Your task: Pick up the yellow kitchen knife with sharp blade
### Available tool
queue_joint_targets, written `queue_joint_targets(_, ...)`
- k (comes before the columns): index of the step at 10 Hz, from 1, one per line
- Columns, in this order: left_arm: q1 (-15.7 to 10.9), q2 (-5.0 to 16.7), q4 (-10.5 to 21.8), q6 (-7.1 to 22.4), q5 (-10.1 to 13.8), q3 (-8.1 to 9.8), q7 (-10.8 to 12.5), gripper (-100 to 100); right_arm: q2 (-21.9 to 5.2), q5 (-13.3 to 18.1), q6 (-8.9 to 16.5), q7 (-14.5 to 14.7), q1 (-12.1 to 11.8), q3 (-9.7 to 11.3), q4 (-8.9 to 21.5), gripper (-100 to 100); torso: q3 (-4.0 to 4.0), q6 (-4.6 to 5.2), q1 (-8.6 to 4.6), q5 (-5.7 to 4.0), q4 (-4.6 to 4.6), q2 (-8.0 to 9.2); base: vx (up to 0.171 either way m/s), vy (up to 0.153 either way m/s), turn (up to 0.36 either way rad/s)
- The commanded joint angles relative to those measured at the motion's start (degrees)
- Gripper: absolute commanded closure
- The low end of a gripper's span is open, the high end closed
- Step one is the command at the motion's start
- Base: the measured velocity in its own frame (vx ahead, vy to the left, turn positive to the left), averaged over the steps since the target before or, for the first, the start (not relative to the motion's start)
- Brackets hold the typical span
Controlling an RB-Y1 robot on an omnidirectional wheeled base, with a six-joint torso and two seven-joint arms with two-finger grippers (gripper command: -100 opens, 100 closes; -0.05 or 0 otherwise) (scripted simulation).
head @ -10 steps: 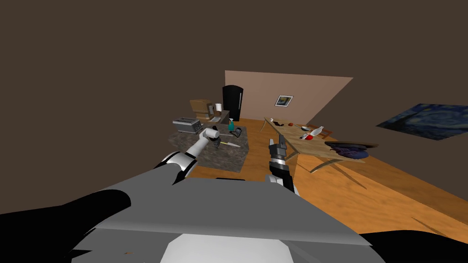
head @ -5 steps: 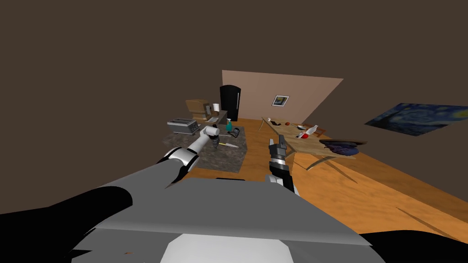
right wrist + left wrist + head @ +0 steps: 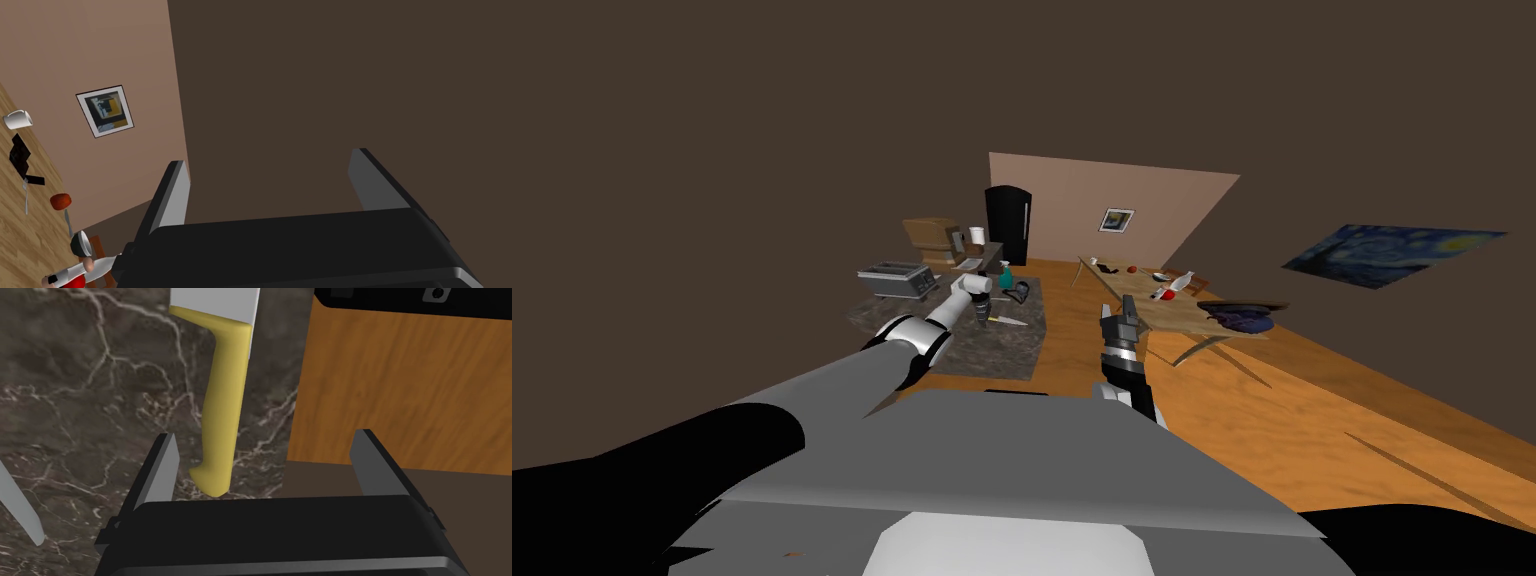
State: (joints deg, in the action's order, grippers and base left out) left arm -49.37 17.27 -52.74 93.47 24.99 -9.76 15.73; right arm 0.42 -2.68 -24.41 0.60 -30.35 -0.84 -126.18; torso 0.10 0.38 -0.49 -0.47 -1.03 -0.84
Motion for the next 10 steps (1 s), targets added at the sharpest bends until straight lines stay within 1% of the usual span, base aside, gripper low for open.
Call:
queue_joint_targets(1, -1.0, -0.3, 2.0, 1.3, -0.3, 0.71, 1.2, -100, 0.0, 0.0, 0.0, 0.0, 0.0, 0.0, 0.0, 0, 0.0, 0.0, 0.0, 0.0, 0.0, 0.0, 0.043, -0.036, -0.071)
queue_joint_targets(5, -2.8, -1.1, 6.2, 3.5, -1.0, 2.35, 3.4, -100, 0.0, 0.0, 0.0, 0.0, 0.0, 0.0, 0.0, 0, 0.01, -0.01, 0.03, 0.01, 0.0, 0.02, 0.044, -0.034, -0.064)
queue_joint_targets(6, -2.4, -1.0, 5.3, 3.1, -0.9, 2.02, 3.0, -100, 0.0, 0.0, 0.0, 0.0, 0.0, 0.0, 0.0, 0, 0.02, 0.0, 0.01, 0.01, 0.0, 0.03, 0.017, -0.016, -0.016)
queue_joint_targets(7, -2.4, -1.0, 5.4, 3.2, -0.9, 2.06, 3.1, 0, 0.0, 0.0, 0.0, 0.0, 0.0, 0.0, 0.0, 0, 0.06, -0.02, 0.09, 0.02, -0.02, 0.11, 0.0, 0.0, 0.0)
queue_joint_targets(8, -1.4, -1.5, 6.3, 1.5, -1.2, 2.25, 2.7, -100, 0.0, 0.0, 0.0, 0.0, 0.0, 0.0, 0.0, 0, 0.09, -0.02, 0.14, 0.03, -0.03, 0.16, 0.003, 0.005, -0.003)
queue_joint_targets(10, 0.0, -2.0, 7.5, -0.6, -1.5, 2.49, 2.2, -100, 0.0, 0.0, 0.0, 0.0, 0.0, 0.0, 0.0, 0, 0.1, -0.03, 0.22, 0.05, -0.03, 0.19, 0.002, 0.017, -0.002)
